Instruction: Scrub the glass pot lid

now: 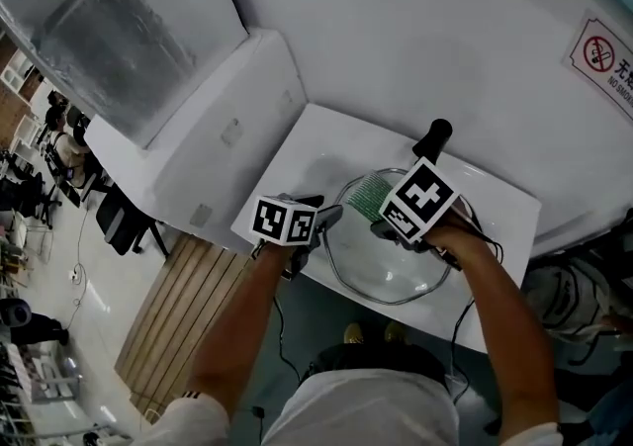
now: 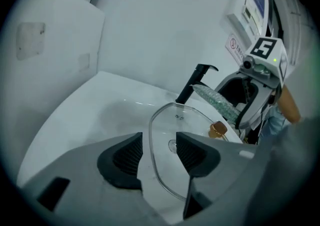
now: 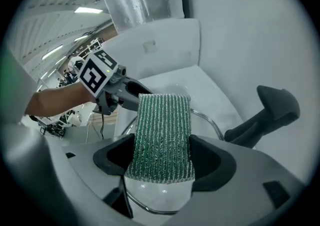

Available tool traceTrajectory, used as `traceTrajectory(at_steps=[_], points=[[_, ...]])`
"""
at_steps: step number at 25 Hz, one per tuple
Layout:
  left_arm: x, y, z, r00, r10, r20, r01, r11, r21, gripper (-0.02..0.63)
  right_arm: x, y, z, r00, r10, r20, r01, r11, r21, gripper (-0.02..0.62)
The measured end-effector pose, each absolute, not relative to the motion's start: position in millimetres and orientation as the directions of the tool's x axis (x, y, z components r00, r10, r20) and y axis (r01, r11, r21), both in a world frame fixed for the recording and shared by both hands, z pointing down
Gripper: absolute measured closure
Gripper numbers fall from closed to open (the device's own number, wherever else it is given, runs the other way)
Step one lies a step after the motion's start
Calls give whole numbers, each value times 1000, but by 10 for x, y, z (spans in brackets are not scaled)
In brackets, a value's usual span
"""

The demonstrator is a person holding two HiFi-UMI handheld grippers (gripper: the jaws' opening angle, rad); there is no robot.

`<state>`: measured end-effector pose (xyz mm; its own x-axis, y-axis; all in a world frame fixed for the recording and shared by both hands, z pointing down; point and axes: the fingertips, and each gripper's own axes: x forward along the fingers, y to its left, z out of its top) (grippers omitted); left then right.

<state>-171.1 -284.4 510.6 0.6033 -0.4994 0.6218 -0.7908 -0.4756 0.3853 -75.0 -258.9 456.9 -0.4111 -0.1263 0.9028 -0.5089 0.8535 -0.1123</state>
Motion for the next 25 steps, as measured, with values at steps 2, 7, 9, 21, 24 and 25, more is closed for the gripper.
traceTrajectory(at_steps=[2,7,9,21,24,25], points=[[-1674,-2836,5162,618,-479,624,-780,-474,408,394,-766,-2646,4669,-382,-101,919,-525,842,-125,256],[-1644,-2808,5277,630,-451,633,-772,-456,443,396,-868,-2731,4851,-345,-60,937,-567,809,-157,256],[-1622,-2801,5310,634,-445,633,-769,-451,453,396,-885,-2741,4923,-341,-37,939,-581,794,-180,256],[-1649,-2803,5325,657,-476,585,-754,-409,513,449,-607,-2569,4891,-374,-21,927,-610,759,-229,256],[-1655,-2806,5326,652,-481,585,-758,-408,509,453,-385,-2550,4924,-367,-36,929,-638,737,-224,256],[-1657,-2805,5326,652,-483,585,-758,-407,509,453,-301,-2551,4942,-371,-39,928,-652,722,-230,256]])
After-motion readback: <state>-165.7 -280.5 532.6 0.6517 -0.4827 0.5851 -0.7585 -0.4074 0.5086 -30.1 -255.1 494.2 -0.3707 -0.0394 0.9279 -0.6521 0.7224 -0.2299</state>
